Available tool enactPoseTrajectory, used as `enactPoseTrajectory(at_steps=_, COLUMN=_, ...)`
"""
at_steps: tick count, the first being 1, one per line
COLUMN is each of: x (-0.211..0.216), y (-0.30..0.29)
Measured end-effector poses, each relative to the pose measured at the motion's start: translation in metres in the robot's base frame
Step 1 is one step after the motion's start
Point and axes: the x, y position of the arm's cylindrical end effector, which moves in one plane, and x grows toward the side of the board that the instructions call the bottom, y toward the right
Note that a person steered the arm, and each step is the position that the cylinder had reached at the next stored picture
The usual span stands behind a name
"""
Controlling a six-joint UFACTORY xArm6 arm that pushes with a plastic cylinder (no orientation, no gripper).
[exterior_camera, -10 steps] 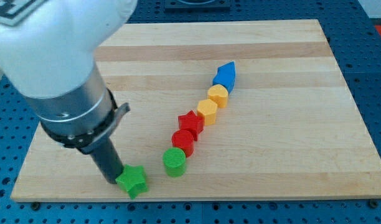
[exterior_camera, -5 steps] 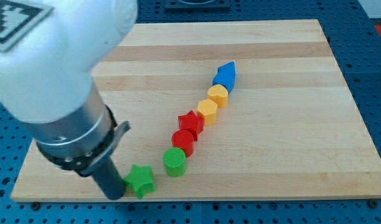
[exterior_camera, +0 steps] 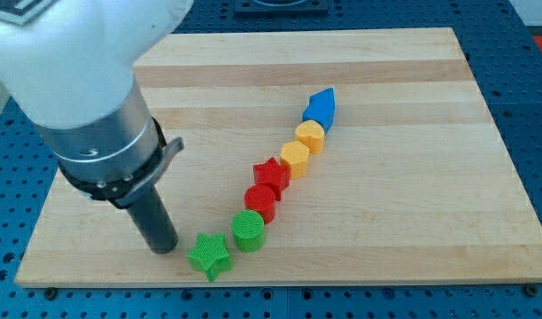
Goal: Slide the green star into the bottom side of the green circle
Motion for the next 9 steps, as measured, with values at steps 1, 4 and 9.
enactPoseTrajectory(at_steps=1, x=0.007, y=0.004)
enactPoseTrajectory(at_steps=4, x=0.009, y=0.036)
enactPoseTrajectory(at_steps=9, x=0.032, y=0.019)
